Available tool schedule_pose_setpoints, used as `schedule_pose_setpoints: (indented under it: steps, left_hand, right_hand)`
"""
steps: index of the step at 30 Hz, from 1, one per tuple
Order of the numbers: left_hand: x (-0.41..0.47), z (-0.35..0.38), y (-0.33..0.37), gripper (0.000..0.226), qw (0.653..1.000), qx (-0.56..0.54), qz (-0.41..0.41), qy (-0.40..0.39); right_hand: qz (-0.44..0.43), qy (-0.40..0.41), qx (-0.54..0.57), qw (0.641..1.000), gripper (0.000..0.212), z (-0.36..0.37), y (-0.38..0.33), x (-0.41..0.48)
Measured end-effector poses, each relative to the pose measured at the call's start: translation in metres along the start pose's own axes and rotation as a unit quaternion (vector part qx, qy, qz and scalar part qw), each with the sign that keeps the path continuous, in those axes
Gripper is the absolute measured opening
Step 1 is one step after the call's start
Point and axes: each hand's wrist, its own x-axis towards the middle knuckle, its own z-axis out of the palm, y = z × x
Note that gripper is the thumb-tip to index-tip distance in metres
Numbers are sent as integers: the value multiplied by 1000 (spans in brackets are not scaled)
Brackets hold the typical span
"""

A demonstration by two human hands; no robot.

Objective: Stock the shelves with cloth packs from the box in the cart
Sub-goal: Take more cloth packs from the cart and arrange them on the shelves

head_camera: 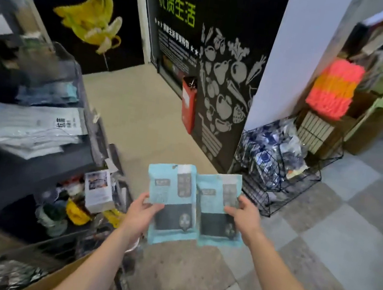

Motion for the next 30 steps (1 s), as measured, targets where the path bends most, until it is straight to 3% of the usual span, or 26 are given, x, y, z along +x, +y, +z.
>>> schedule_pose_setpoints:
  steps: [5,11,22,27,30]
  left_hand:
    - [29,34,36,32,999,28,9,32]
    - [92,42,63,35,995,33,25,87]
    - [288,27,139,34,989,-46,29,140]
    - [359,4,178,32,980,-47,39,190]
    - [393,-17,191,31,972,-53,27,225]
  right_hand:
    - [-10,12,-7,1000,35,-40,-30,54]
    - [-21,-16,-25,999,30,-27,-73,129]
    - [-51,-97,-121,987,29,71,-186,339]
    - [-55,-137,-108,983,23,132,-253,402]
    - [-49,-157,-107,981,30,176,-278,439]
